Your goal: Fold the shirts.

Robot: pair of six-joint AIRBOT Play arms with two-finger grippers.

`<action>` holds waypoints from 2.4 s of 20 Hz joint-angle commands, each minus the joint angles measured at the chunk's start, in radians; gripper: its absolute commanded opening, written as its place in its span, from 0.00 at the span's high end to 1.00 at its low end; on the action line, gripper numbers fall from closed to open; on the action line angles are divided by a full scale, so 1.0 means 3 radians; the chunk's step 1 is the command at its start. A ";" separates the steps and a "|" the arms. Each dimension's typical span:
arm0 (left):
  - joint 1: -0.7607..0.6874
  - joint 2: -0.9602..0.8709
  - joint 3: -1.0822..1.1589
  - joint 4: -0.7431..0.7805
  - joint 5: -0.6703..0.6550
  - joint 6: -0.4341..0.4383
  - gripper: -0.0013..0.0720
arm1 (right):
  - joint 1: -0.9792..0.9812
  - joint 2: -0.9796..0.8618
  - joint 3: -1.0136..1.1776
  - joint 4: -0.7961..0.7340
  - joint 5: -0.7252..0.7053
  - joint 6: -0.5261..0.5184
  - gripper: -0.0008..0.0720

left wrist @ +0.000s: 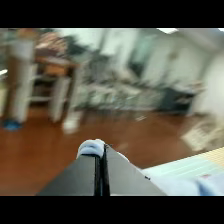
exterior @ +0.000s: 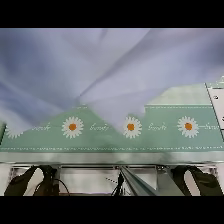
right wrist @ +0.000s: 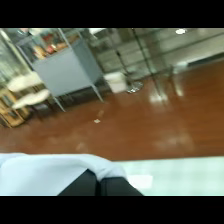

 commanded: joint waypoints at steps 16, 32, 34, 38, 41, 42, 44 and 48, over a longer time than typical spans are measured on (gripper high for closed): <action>-0.0066 0.0354 -0.1108 0.1254 -0.2008 -0.0774 0.95 | -0.0029 -0.0718 0.0023 -0.0708 0.2458 -0.0337 0.96; -0.1002 -0.1172 -0.3295 0.1308 0.0308 -0.0103 0.95 | 0.1095 -0.2928 -0.0346 -0.1356 0.0716 -0.0340 0.96; -0.1003 -0.1397 -0.3292 0.1153 0.0306 -0.0100 0.95 | 0.1094 -0.2986 -0.0346 -0.1358 0.0605 -0.0359 0.96; -0.0804 -0.1441 -0.3031 0.1118 0.0141 -0.0078 0.62 | 0.1094 -0.2982 -0.0346 -0.1358 0.0496 -0.0426 0.96; -0.0445 -0.1441 -0.2570 0.1150 -0.0651 0.0108 0.53 | 0.1094 -0.2982 -0.0346 -0.1358 0.0498 -0.0478 0.96; -0.0373 -0.1436 -0.2466 0.1235 -0.0860 0.0099 0.52 | 0.1094 -0.2982 -0.0346 -0.1358 0.0496 -0.0481 0.96; -0.0390 -0.1400 -0.2439 0.1395 -0.1052 0.0006 0.52 | 0.1094 -0.2982 -0.0346 -0.1358 0.0496 -0.0491 0.96; -0.1038 -0.1403 -0.2669 0.1410 -0.0809 0.0006 0.30 | 0.1094 -0.2982 -0.0346 -0.1359 0.0500 -0.0491 0.96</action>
